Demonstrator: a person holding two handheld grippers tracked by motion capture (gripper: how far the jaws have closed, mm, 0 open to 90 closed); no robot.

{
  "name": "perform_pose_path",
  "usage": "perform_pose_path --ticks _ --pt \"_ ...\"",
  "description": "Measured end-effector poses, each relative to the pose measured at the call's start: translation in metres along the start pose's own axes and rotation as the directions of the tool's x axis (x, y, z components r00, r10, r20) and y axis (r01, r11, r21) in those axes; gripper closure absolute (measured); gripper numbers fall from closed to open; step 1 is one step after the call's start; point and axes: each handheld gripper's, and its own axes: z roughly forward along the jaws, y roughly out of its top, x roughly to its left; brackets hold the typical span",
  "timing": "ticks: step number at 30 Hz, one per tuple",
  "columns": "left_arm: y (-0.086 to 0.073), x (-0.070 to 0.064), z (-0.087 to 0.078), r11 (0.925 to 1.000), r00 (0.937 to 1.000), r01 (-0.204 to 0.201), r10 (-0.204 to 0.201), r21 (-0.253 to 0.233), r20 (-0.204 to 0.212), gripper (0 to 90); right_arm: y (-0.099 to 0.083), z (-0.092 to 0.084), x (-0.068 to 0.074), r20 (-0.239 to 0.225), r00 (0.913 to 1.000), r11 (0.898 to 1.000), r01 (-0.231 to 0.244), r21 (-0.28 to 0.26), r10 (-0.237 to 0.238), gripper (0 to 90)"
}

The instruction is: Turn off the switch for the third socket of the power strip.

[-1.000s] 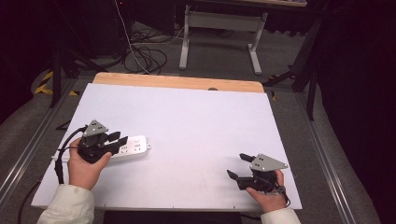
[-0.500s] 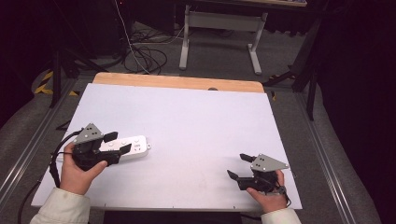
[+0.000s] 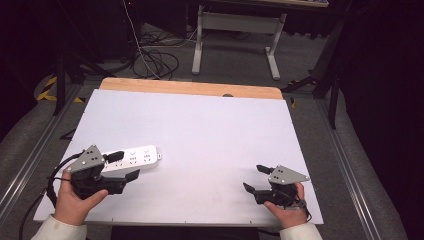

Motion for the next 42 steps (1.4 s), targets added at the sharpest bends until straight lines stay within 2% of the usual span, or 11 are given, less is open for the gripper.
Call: perform_pose_path --ticks 6,10,14,16,21,24,26,30,33,34,42 --pt "-0.016 -0.003 -0.002 0.9991 0.9993 -0.036 0.036 -0.022 -0.011 19.8 0.000 0.001 0.001 -0.001 1.0000 1.000 0.002 0.002 -0.002 24.4" --pt "-0.026 -0.001 -0.003 0.9980 0.9991 -0.038 0.037 -0.051 -0.021 18.7 0.000 0.001 0.001 -0.004 1.0000 1.000 0.002 0.002 -0.002 24.4" --pt "-0.035 0.000 -0.005 0.9932 0.9950 -0.081 0.076 -0.084 -0.066 18.6 0.000 0.002 0.001 -0.007 0.9999 1.000 0.008 0.003 -0.008 24.4" --pt "-0.038 0.000 -0.004 0.9920 0.9943 -0.089 0.083 -0.090 -0.067 18.9 0.000 0.001 0.001 -0.009 1.0000 1.000 0.004 0.002 -0.004 24.4" --pt "-0.045 0.003 -0.001 0.9935 0.9966 -0.072 0.068 -0.089 -0.047 19.0 0.000 0.002 0.001 -0.011 0.9999 1.000 0.009 0.003 -0.009 24.4" --pt "-0.049 0.006 0.002 0.9960 0.9994 -0.033 0.032 -0.083 -0.014 19.5 0.000 0.002 0.002 -0.014 0.9999 1.000 0.008 0.005 -0.008 24.4" --pt "-0.051 0.007 0.003 0.9966 0.9996 -0.028 0.028 -0.077 -0.007 19.6 0.000 0.002 0.001 -0.015 0.9999 1.000 0.008 0.004 -0.008 24.4" --pt "-0.057 0.008 0.004 0.9963 0.9997 0.016 -0.015 -0.084 0.019 19.7 0.000 0.002 0.001 -0.018 0.9998 1.000 0.007 0.003 -0.007 24.4" --pt "-0.062 0.008 0.006 0.9988 1.0000 0.006 -0.006 -0.049 0.000 19.8 0.000 0.002 0.001 -0.019 0.9998 1.000 0.005 0.004 -0.005 24.4" --pt "-0.063 0.009 0.007 0.9991 0.9999 -0.011 0.011 -0.041 -0.008 19.8 0.000 0.002 0.001 -0.017 0.9998 1.000 0.005 0.005 -0.005 24.4" --pt "-0.061 0.007 0.007 0.9979 0.9998 -0.020 0.019 -0.061 -0.009 20.0 0.000 0.002 0.002 -0.018 0.9998 1.000 0.007 0.010 -0.007 24.4"
